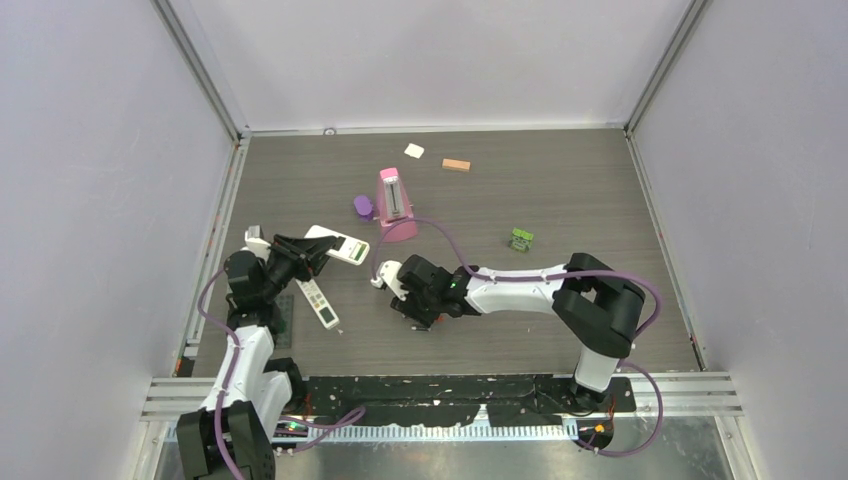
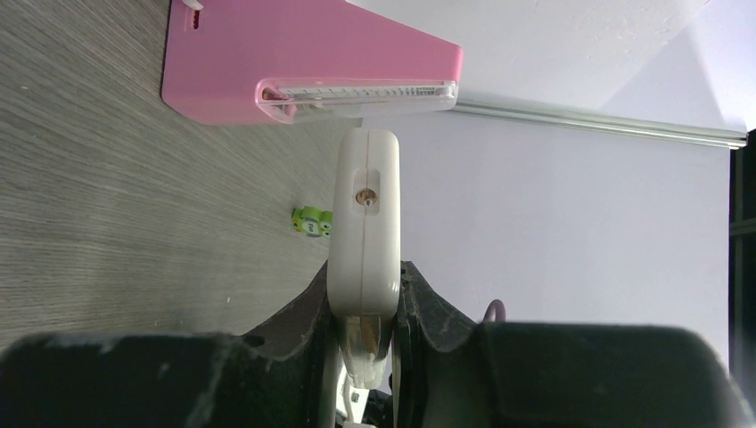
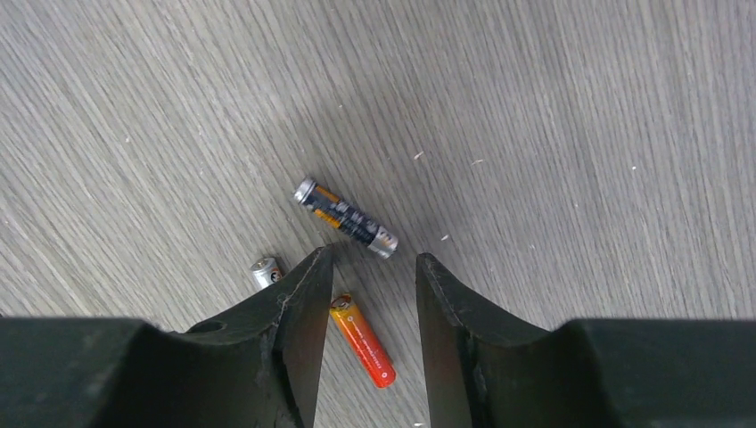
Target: Load the batteries into the remote control
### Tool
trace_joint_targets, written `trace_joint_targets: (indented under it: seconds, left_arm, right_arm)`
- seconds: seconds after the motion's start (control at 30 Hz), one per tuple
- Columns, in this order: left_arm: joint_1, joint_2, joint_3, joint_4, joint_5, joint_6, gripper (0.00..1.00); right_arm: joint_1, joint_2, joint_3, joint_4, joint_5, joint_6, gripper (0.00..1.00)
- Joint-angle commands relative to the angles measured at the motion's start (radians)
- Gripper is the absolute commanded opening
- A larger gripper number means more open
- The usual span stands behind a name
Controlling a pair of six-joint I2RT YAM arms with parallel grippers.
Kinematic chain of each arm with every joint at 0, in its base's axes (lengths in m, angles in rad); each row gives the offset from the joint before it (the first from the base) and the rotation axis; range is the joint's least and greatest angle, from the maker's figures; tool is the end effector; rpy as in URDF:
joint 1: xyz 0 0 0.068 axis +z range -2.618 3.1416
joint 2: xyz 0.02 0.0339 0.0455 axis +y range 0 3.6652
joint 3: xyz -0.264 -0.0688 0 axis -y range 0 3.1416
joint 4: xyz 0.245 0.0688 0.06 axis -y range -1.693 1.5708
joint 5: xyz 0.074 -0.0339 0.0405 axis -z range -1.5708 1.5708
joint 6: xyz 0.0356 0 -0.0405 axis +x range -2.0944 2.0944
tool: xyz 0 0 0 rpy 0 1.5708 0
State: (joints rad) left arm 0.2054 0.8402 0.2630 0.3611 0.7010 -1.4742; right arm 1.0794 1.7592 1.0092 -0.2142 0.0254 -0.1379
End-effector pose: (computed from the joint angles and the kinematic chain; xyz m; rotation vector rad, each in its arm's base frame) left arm 0.1816 0.0144 0.2050 -1.0568 1.7091 -1.4867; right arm 0.1669 0.3100 0.1597 -1.4608 2.1139 0.3356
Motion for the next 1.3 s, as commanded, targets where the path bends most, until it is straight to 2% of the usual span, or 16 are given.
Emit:
trace_joint_targets:
  seconds: [0.0, 0.2, 0.27, 0.33, 0.4, 0.57, 0.8, 1.07, 1.13, 1.27]
  left_arm:
    - [0.009, -0.008, 0.007, 0.025, 0.026, 0.022, 0.00]
    - [0.009, -0.009, 0.008, 0.015, 0.027, 0.031, 0.00]
    - [0.009, -0.012, 0.008, 0.009, 0.026, 0.036, 0.00]
    - [0.009, -0.014, 0.008, 0.001, 0.025, 0.042, 0.00]
    - [0.009, -0.016, 0.008, -0.005, 0.021, 0.044, 0.00]
    - [0.010, -0.017, 0.016, -0.027, 0.014, 0.063, 0.00]
    - [0.022, 0.003, 0.060, -0.102, 0.000, 0.142, 0.00]
    - [0.027, 0.033, 0.099, -0.137, -0.005, 0.190, 0.00]
    - [0.027, 0.037, 0.103, -0.143, -0.004, 0.198, 0.00]
    - [0.028, 0.045, 0.099, -0.146, -0.001, 0.205, 0.00]
  right_arm:
    - [0.018, 0.005, 0.001, 0.020, 0.021, -0.030, 0.44]
    - [0.031, 0.019, 0.002, 0.024, 0.032, -0.053, 0.43]
    - [0.032, 0.023, 0.006, 0.023, 0.037, -0.060, 0.46]
    - [0.033, 0.027, 0.013, 0.020, 0.048, -0.065, 0.53]
    - [0.033, 0.035, 0.026, 0.011, 0.057, -0.067, 0.57]
    - [0.032, 0.073, 0.074, -0.011, 0.067, -0.070, 0.59]
    - [0.024, 0.126, 0.139, -0.106, -0.075, -0.191, 0.53]
    - [0.010, 0.156, 0.156, -0.169, -0.103, -0.171, 0.32]
    - [0.008, 0.132, 0.127, -0.146, -0.094, -0.156, 0.33]
    - [-0.010, 0.089, 0.085, -0.109, -0.091, -0.128, 0.45]
